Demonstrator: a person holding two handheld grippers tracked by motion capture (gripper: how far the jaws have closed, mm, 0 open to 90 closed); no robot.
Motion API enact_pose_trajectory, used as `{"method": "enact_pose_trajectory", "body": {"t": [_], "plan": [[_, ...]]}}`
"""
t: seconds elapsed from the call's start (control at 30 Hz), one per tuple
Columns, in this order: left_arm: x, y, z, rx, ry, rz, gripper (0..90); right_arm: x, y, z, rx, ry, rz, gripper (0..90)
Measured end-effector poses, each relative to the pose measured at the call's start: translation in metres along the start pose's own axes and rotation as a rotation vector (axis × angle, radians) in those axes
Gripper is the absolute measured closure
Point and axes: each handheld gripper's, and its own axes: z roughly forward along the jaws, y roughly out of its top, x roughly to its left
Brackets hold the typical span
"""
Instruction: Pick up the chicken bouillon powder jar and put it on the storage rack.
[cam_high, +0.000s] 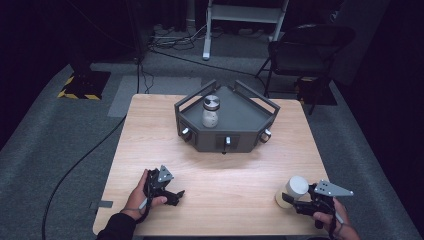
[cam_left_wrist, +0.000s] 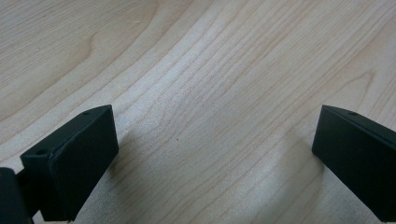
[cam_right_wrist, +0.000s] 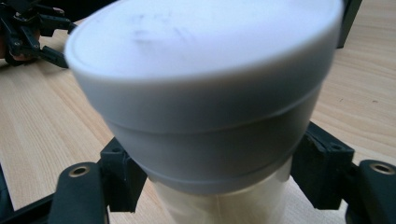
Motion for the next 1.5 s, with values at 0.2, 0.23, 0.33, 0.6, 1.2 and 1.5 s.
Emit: {"method": "enact_pose_trajectory", "body": {"t": [0.2,0.23,0.33,0.6,1.2,1.5], "plan": [[0.000,0.000,0.000,0.000,-0.001,0.002,0.4,0.003,0.000,0.000,-0.005,-0.012,-0.025,30.9],[0.000,0.000,0.000,0.000,-0.001,0.001,0.4,0.004,0.000,0.000,-0.004,-0.016,-0.032,31.0],[0.000,0.000,0.000,0.000,-0.001,0.001,0.4,0.005,0.000,0.001,-0.006,-0.019,-0.034,31.3],[0.000,0.000,0.000,0.000,-0.001,0.001,0.4,0.008,0.002,0.001,-0.009,-0.045,-0.011,32.1],[0.000,0.000,0.000,0.000,-0.001,0.002,0.4,0.024,0.023,0.005,-0.021,-0.158,0.010,32.8],[0.000,0.000,0.000,0.000,-0.001,0.002,0.4,0.032,0.041,0.013,-0.026,-0.207,0.019,32.9]]}}
